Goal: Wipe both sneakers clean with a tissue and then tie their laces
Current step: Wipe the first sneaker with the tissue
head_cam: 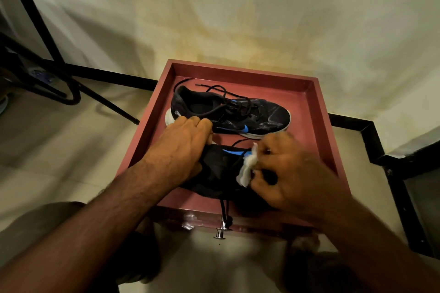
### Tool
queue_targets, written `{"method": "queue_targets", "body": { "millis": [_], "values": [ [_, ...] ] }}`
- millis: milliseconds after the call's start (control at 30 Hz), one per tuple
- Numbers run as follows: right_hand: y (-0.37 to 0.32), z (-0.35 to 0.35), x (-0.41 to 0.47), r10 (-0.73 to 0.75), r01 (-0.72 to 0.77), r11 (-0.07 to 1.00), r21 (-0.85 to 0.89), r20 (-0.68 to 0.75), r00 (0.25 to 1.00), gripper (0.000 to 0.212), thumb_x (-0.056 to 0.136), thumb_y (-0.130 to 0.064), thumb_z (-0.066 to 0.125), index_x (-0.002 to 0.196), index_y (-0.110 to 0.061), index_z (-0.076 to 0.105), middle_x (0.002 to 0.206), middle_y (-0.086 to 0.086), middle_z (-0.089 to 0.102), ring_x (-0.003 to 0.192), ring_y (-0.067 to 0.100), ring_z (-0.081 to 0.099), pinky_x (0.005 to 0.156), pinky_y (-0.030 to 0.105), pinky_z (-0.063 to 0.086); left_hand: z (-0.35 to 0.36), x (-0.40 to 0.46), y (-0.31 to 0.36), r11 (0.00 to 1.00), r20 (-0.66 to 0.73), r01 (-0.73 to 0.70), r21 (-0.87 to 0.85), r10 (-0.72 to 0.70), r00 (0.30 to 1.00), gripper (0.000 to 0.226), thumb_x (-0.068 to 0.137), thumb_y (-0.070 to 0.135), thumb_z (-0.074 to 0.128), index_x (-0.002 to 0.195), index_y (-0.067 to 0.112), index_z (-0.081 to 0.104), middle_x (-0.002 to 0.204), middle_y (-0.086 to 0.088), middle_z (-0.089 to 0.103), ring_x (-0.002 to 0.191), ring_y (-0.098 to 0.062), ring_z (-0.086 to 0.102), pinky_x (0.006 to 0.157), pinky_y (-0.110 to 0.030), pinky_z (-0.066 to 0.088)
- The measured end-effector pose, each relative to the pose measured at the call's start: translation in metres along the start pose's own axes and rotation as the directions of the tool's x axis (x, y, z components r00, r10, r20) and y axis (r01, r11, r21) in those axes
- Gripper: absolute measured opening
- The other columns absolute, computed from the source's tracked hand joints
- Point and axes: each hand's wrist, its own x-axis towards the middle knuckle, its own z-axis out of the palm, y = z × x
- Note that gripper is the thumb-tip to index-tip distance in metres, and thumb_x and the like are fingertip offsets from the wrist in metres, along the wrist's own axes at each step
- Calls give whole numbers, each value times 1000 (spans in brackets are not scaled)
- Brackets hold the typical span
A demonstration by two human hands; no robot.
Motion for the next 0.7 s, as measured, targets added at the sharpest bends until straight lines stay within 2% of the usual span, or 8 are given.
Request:
{"method": "queue_targets", "body": {
  "millis": [67, 133, 300, 367, 433, 533, 633, 700],
  "values": [
    [16, -15, -8, 57, -56, 998, -35, 28, 998, 40, 88, -46, 50, 83, -18, 79, 93, -5, 54, 84, 14, 50, 68, 33, 51, 0, 1, 1, 1000, -5, 0, -7, 0, 1000, 39, 81, 13, 69, 110, 22, 45, 109, 2, 49, 94, -17, 43, 90, -35, 44],
    [21, -18, -13, 80, -81, 997, 12, 53, 995, 40, 90, -46, 49, 89, -20, 80, 96, -6, 54, 85, 11, 52, 69, 31, 52, -1, 3, 1, 1000, -5, -8, 11, 8, 1000, 38, 80, 12, 67, 108, 22, 42, 106, 2, 47, 93, -18, 41, 89, -37, 45],
    [-22, 17, -2, -50, 44, 996, 83, 80, 995, 26, 96, -23, 57, 114, -7, 68, 126, 6, 53, 107, 16, 54, 95, 25, 50, 1, 6, 0, 998, 6, -5, 59, 5, 1000, 39, 79, 10, 67, 110, 19, 44, 104, 1, 45, 90, -19, 41, 89, -40, 46],
    [-29, 21, 0, -66, 58, 994, 90, 92, 994, 31, 97, -25, 57, 120, -6, 65, 131, 9, 51, 112, 15, 52, 97, 21, 46, 1, 6, 0, 1000, 5, 7, 24, -7, 1000, 40, 78, 9, 68, 110, 19, 47, 107, -2, 51, 93, -22, 46, 90, -43, 47],
    [-21, 11, 0, -36, 26, 995, 96, 108, 994, 33, 99, -36, 50, 109, -13, 71, 124, 1, 52, 102, 7, 50, 89, 16, 41, 0, 5, -1, 1000, 11, 15, -3, -15, 1000, 39, 78, 10, 69, 109, 21, 47, 109, -1, 52, 96, -22, 48, 91, -40, 46],
    [4, -16, -5, 123, -117, 992, -43, 181, 976, 54, 96, -56, 35, 81, -20, 72, 95, -7, 53, 79, 5, 49, 71, 22, 40, 2, 3, -2, 999, -7, 18, -33, -19, 1000, 38, 78, 9, 70, 104, 24, 47, 108, 2, 52, 96, -19, 48, 89, -37, 46],
    [20, -26, -10, 245, -226, 963, -148, 129, 961, 47, 95, -49, 50, 64, -17, 67, 80, -7, 53, 67, 7, 50, 61, 23, 38, 1, 7, -3, 997, -37, 14, -81, -17, 999, 35, 78, 9, 70, 100, 25, 49, 104, 2, 53, 94, -20, 49, 88, -40, 48],
    [19, -15, -12, 226, -224, 970, -90, 14, 974, 41, 92, -46, 50, 70, -18, 70, 81, -7, 56, 68, 8, 53, 63, 21, 39, -1, 11, -3, 994, -21, 32, -101, -34, 999, 33, 79, 10, 70, 99, 26, 48, 102, 3, 53, 93, -19, 49, 85, -37, 48]
  ]
}}
